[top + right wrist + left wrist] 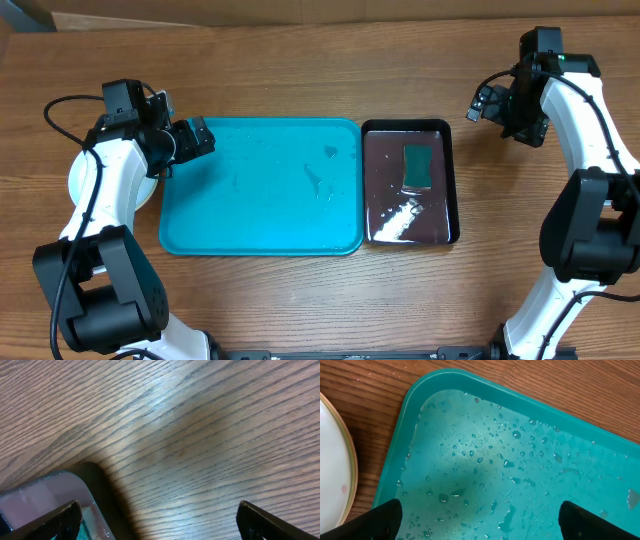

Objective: Clean dirty plates on tray and stack at the side

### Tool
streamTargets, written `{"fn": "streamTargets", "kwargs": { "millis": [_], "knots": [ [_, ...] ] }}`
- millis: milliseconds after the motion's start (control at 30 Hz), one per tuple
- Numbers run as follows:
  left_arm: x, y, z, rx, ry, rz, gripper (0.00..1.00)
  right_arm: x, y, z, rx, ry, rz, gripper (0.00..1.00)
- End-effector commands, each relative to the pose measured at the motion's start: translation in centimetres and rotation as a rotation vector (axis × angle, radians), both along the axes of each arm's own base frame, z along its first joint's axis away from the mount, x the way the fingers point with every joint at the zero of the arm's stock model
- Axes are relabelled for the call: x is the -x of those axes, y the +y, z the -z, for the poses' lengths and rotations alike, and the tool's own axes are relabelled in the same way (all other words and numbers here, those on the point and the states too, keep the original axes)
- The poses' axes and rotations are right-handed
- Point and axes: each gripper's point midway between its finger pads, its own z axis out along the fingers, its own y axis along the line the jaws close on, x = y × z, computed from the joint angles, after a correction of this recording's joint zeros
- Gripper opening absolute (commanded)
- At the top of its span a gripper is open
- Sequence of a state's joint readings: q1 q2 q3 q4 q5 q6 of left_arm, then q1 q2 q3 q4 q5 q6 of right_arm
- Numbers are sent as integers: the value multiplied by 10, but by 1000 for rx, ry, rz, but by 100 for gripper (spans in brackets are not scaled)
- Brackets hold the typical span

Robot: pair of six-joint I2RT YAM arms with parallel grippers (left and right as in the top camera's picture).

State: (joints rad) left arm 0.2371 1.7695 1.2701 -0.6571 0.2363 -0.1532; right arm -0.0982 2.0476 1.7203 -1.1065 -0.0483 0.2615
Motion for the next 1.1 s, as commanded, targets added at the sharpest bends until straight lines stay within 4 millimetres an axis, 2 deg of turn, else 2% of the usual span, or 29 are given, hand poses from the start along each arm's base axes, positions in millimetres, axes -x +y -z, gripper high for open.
{"fn": "streamTargets", "kwargs": {
  "millis": [0,67,133,300,333,367,400,600,700,867,900,967,1067],
  "knots": [
    [-1,-3,1,2,-4,23,100,-6,3,-28,0,-74,-3,100],
    [-1,-3,1,2,-4,23,100,-5,8,-47,4,-120,-13,100],
    [-1,-3,1,2,-4,23,100,-4,16,-76,8,-188,-32,100],
    [-1,-3,1,2,-4,23,100,15,42,-162,13,-396,-91,100],
    [-1,-3,1,2,-4,23,100,23,49,-183,12,-447,-107,100],
    [-1,-3,1,2,-4,23,100,37,60,-213,8,-525,-133,100],
    [-1,-3,1,2,-4,23,100,46,66,-230,5,-571,-149,100],
    [-1,-3,1,2,-4,23,100,112,96,-316,-32,-820,-241,100],
    [-1,-3,1,2,-4,23,100,147,99,-344,-40,-911,-271,100],
    [-1,-3,1,2,-4,23,100,200,79,-383,29,-1108,-248,100],
    [-1,-3,1,2,-4,23,100,215,76,-393,50,-1191,-263,100],
    [-1,-3,1,2,-4,23,100,231,70,-401,76,-1309,-264,100],
    [-1,-3,1,2,-4,23,100,248,63,-400,95,-1452,-227,100]
  ]
}}
